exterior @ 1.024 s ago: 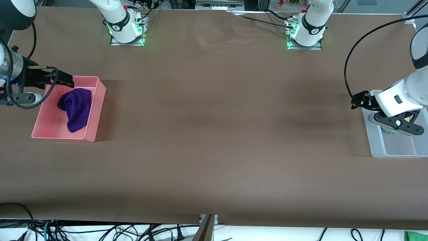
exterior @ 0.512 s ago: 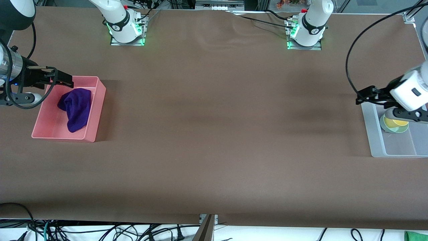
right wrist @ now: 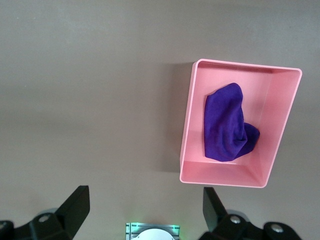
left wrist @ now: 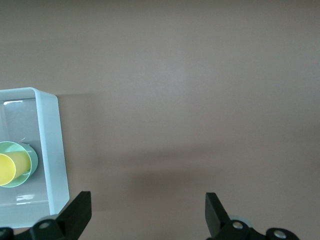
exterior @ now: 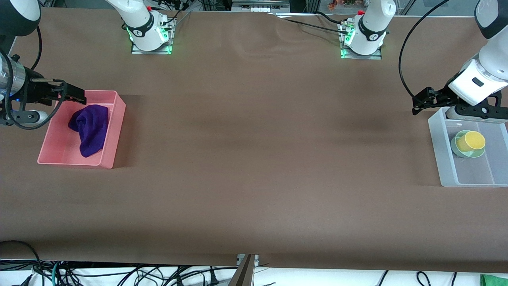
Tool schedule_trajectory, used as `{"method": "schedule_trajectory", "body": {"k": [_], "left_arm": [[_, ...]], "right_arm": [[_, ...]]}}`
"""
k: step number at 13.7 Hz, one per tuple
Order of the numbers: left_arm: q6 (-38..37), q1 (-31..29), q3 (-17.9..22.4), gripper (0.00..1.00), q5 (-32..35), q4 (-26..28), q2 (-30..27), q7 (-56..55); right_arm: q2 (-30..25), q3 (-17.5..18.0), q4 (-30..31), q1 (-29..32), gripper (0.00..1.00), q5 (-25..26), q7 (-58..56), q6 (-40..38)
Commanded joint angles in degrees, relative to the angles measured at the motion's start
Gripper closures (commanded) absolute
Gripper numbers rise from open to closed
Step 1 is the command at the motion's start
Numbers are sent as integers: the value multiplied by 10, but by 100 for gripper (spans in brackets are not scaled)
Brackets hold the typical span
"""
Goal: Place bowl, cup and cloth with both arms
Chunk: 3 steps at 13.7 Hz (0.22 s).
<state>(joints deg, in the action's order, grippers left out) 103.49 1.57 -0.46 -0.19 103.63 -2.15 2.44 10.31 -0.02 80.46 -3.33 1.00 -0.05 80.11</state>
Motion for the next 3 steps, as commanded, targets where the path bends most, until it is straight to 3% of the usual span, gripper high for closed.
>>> {"method": "schedule_trajectory", "body": {"k": [1,3], "left_arm": [[10,12,5,0,-3,10,-5,-4],[0,13,5,0,-2,5,-4,-4]], "right_arm": [[-3,1,-1,3,0,-3,-3,0],[-3,1,-1,3,0,-2,-3,0]]}}
